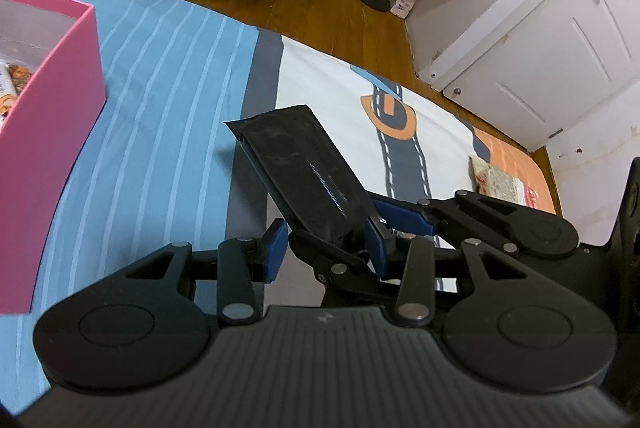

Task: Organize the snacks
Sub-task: 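Lift the black bar with the right gripper and carry it over the box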

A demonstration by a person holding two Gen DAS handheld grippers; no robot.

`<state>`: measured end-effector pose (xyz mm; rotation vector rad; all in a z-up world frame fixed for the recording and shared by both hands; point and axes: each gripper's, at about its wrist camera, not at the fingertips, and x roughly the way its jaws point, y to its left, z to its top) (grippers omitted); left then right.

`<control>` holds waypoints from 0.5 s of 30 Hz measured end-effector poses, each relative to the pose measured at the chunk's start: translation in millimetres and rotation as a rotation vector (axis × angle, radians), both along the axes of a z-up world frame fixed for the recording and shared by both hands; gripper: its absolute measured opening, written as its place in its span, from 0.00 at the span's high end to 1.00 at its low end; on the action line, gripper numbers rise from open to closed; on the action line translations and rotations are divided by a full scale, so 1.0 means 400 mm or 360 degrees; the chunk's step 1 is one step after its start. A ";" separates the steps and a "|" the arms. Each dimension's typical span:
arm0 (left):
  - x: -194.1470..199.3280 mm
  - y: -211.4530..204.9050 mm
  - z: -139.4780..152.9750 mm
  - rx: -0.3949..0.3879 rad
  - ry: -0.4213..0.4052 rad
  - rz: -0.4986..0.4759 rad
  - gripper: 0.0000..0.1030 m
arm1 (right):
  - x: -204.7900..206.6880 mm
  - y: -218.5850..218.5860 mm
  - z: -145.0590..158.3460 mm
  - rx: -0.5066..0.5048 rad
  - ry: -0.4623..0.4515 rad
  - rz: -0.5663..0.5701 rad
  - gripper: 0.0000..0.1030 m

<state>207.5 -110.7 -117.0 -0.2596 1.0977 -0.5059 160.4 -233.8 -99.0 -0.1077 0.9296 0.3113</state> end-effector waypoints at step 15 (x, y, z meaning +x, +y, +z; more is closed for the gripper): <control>-0.187 0.084 0.123 0.0047 0.0093 -0.0092 0.61 | -0.183 0.080 0.116 -0.0035 0.0020 0.0197 0.49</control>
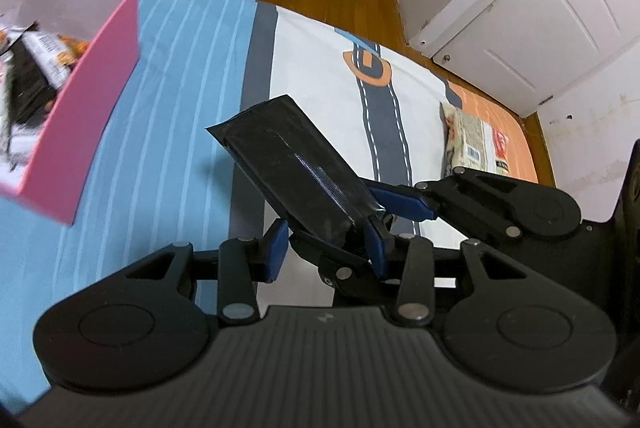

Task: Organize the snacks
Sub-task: 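Lift the black bar with the right gripper and carry it over the box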

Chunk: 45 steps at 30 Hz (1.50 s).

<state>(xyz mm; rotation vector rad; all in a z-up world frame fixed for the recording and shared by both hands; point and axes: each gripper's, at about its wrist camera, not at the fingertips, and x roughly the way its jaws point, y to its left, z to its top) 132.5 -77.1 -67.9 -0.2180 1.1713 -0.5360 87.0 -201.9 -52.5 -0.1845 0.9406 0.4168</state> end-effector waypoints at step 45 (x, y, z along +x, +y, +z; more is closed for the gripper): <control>0.116 0.476 0.034 0.0010 -0.0315 0.0566 0.60 | 0.212 0.429 0.044 -0.0018 -0.0365 0.0638 0.49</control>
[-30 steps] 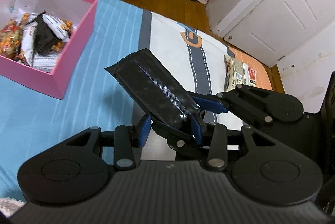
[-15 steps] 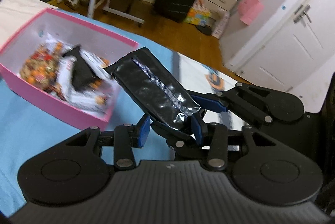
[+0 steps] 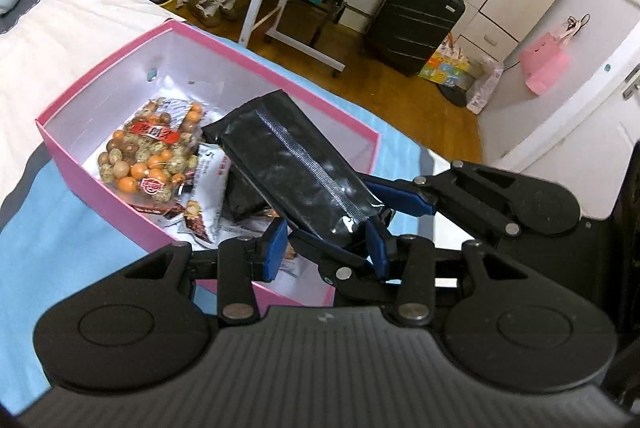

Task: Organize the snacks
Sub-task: 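Lift the black bar with the right gripper and carry it over the box, then open the right gripper to drop the black bar into the box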

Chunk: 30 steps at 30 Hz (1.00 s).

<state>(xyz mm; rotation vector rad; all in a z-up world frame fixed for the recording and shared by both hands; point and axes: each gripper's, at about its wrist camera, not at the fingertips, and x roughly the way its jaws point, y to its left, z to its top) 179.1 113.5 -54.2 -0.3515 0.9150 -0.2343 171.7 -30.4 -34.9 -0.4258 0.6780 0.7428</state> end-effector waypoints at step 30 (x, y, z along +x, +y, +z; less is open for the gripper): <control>-0.037 0.013 0.002 0.0215 -0.0044 0.0148 0.40 | 0.004 -0.109 0.012 0.0170 0.0145 -0.0216 0.35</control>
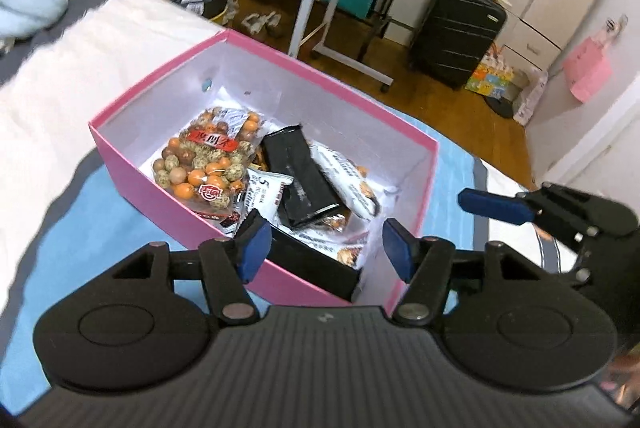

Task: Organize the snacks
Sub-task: 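Open the right gripper to drop the black bar into the box, then move both grippers to the beige rice-cracker bag with red label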

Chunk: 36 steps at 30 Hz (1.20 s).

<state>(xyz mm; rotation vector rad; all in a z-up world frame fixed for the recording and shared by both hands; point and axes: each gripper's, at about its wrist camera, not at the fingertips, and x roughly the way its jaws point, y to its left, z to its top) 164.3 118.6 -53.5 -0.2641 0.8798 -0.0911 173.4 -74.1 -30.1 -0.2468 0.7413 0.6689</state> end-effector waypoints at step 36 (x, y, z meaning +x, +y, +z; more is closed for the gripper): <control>-0.230 -0.652 0.085 0.0256 -0.0102 -0.0736 0.07 | -0.391 -0.806 0.069 -0.0115 -0.0003 -0.0729 0.18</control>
